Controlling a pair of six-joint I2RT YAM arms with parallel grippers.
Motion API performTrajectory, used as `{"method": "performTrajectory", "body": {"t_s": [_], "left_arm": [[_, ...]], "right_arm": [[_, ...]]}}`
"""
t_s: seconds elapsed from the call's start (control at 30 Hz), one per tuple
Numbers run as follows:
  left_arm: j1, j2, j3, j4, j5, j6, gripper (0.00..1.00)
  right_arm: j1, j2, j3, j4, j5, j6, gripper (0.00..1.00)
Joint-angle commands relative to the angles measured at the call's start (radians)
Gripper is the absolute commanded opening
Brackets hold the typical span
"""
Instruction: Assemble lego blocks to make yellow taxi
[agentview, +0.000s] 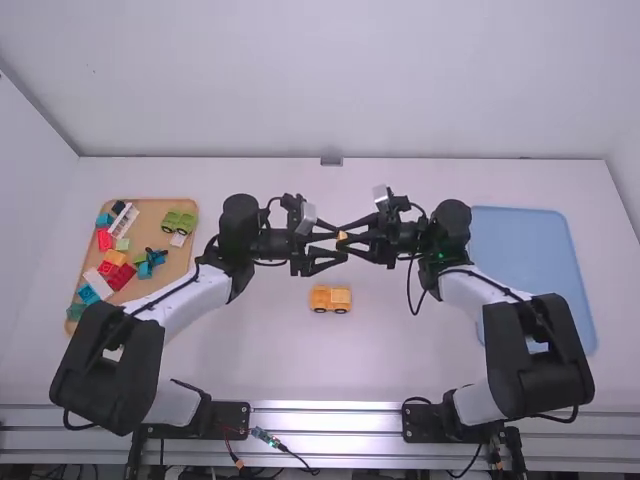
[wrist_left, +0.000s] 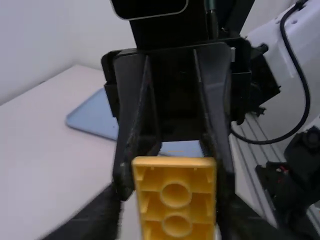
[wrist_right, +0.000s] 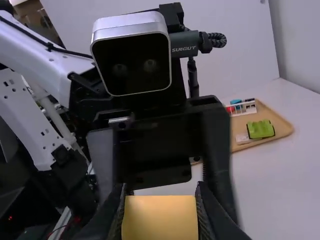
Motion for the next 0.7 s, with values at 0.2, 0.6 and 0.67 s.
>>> {"method": "performTrajectory", "body": {"t_s": [0.2, 0.6, 0.67], "left_arm": [[0.005, -0.017, -0.012, -0.025, -0.042, 0.019, 0.99], [0.017, -0.026, 0.121, -0.691, -0.549, 0.176, 0.99], [0.031, -0.034, 0.151, -0.759, -0.562, 0.179, 0.99]], "right_arm": [[0.005, 0.008, 0.010, 0.003, 0.050, 0.015, 0.00], [-0.029, 0.008, 0.010, -0.158, 0.221, -0.079, 0.00], [-0.029, 0.008, 0.013, -0.212, 0.250, -0.114, 0.00]]}}
